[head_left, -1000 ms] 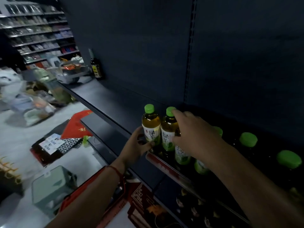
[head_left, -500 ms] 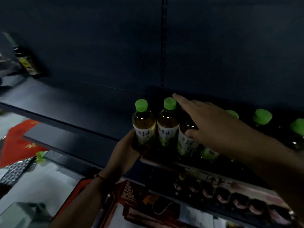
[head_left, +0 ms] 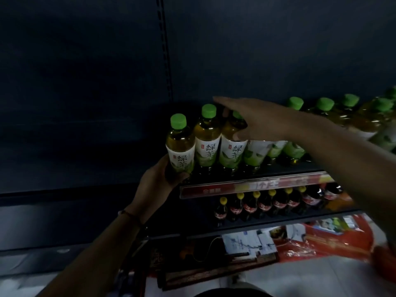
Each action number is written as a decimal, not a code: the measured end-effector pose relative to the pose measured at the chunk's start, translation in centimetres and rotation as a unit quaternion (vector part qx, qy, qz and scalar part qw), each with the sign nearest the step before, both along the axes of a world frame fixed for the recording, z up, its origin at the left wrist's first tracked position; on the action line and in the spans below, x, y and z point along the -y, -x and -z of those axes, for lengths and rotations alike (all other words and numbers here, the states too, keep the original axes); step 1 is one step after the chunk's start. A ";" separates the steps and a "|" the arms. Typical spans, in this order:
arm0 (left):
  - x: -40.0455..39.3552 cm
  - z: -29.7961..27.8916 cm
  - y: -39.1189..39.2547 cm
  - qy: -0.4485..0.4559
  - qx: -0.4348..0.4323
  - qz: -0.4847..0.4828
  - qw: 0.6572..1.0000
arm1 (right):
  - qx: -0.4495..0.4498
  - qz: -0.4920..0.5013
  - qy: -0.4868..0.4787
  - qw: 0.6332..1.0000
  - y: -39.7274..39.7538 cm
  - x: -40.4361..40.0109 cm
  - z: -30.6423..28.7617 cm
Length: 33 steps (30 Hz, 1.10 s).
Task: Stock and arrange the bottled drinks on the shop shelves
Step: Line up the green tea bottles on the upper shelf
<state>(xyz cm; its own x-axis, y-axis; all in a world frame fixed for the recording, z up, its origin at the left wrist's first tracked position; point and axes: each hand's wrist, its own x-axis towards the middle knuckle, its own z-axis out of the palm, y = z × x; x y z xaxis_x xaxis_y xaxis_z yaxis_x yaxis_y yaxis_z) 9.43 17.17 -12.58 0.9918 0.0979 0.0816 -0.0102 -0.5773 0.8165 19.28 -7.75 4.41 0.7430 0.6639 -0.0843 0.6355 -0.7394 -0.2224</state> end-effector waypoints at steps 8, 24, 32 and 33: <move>-0.3 0.0 0.1 0.023 0.011 0.015 1.000 | 0.007 0.033 -0.040 0.999 1.2 -1.8 -0.8; -0.1 1.2 0.0 0.011 0.075 -0.005 0.997 | 0.016 0.003 -0.009 1.000 0.7 -4.2 -1.7; 0.4 -0.3 0.7 0.014 0.030 0.015 0.999 | 0.025 0.019 -0.015 0.999 1.3 -4.0 -1.6; 0.4 -1.0 0.8 0.033 0.031 0.023 0.999 | 0.029 0.025 -0.018 0.999 1.6 -3.6 -1.4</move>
